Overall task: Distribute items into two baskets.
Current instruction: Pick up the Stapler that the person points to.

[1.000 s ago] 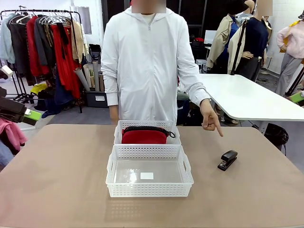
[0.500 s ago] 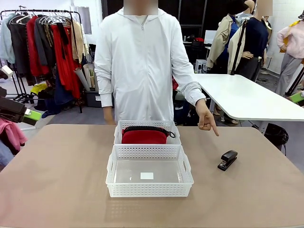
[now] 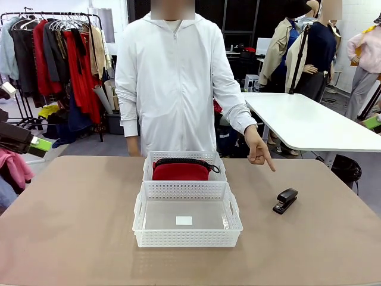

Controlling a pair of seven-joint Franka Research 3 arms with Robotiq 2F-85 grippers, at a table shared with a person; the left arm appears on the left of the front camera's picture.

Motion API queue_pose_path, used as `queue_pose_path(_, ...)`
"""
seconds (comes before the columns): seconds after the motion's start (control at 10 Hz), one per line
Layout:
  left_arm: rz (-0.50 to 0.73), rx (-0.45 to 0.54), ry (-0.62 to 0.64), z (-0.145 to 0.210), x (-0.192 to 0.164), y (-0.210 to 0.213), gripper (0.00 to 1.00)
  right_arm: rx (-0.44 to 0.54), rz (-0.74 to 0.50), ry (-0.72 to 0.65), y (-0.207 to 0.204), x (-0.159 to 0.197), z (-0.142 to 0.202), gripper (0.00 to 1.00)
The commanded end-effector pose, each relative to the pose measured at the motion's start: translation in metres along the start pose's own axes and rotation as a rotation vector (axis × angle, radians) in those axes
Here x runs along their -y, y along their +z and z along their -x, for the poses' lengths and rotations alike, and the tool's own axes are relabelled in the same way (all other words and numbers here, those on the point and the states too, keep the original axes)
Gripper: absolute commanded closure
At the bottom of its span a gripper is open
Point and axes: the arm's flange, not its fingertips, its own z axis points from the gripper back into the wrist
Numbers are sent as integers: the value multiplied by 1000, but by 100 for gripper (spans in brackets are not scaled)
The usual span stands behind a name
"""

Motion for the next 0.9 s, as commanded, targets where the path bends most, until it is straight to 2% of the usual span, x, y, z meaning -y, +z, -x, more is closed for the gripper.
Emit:
queue_pose_path(0.0,10,9,4,0,1,1,0,5,-4,5,1,-2,-1,0)
queue_pose_path(0.2,10,9,4,0,1,1,0,0,0,0,0,0,0,0)
queue_pose_path(0.6,10,9,4,0,1,1,0,-121,27,-45,-32,-14,-10,0)
queue_pose_path(0.8,10,9,4,0,1,1,0,-187,87,-130,-48,-23,-11,0)
